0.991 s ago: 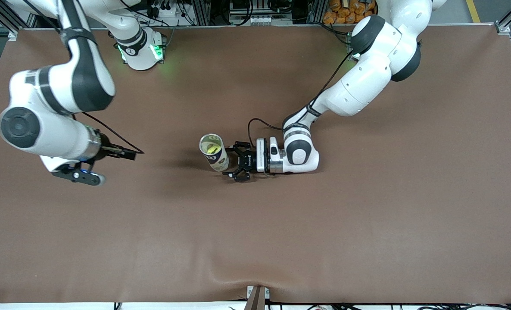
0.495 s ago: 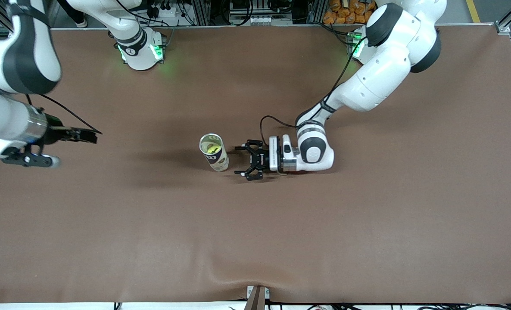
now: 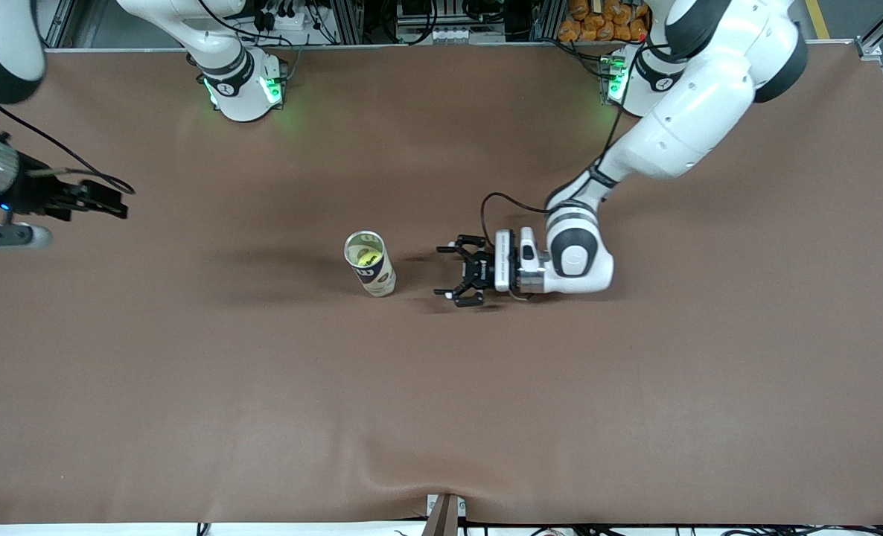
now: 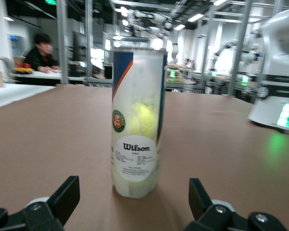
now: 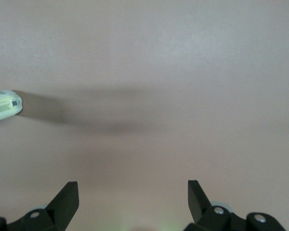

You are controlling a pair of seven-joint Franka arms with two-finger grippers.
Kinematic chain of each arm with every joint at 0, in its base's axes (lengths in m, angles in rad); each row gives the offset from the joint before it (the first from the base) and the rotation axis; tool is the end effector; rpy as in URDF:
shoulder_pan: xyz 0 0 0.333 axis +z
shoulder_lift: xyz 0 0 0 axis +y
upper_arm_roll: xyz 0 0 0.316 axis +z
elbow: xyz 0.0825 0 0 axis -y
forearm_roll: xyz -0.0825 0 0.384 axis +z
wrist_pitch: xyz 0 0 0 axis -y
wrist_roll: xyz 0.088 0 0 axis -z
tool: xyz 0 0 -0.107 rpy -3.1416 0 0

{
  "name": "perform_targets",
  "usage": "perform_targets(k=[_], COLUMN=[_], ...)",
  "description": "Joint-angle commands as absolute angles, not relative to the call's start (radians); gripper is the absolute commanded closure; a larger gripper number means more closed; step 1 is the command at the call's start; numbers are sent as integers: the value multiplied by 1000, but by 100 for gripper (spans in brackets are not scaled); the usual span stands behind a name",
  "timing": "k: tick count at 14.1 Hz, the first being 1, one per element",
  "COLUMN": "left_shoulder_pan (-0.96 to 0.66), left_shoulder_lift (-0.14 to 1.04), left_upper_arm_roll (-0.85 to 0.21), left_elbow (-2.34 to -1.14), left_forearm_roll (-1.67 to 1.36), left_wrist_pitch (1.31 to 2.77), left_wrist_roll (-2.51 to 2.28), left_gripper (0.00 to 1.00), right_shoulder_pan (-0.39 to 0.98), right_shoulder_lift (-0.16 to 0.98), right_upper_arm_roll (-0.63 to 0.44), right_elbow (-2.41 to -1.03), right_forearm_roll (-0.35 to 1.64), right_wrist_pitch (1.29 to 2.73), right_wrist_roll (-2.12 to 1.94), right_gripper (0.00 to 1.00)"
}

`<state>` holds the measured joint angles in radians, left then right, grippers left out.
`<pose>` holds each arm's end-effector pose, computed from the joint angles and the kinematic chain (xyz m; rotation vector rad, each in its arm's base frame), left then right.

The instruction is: Insert tennis ball vertically with right arm

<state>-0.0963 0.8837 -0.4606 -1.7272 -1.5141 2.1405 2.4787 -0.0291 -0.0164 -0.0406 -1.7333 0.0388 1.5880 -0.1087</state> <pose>0.5426 -0.3607 0.1287 1.2649 -1.3288 0.9753 0.5417 -0.0339 0.5587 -3.0844 -0.0553 0.1929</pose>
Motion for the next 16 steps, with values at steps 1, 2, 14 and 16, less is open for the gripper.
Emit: perform_targets(k=[1, 2, 14, 16], left_shoulder_pan=[36, 72, 218, 216], left_shoulder_lift=[805, 805, 821, 812], left_upper_arm_roll=[-466, -466, -456, -448], left_elbow=[-1760, -1729, -1488, -1459], left_forearm_roll=[-1267, -1185, -715, -680], left_wrist_pitch=[2039, 2002, 1789, 1747], left_wrist_roll=[2276, 2222, 1786, 1668], left_gripper=[0, 0, 0, 0], right_shoulder_pan=[-75, -74, -32, -32], right_shoulder_lift=[-34, -32, -37, -37], right_upper_arm_roll=[-9, -9, -5, -5], right_elbow=[-1662, -1629, -1500, -1496], right_forearm_roll=[54, 54, 51, 48], right_wrist_pitch=[1511, 1479, 1374, 1376], right_wrist_roll=[-141, -134, 31, 31], right_gripper=[0, 0, 0, 0])
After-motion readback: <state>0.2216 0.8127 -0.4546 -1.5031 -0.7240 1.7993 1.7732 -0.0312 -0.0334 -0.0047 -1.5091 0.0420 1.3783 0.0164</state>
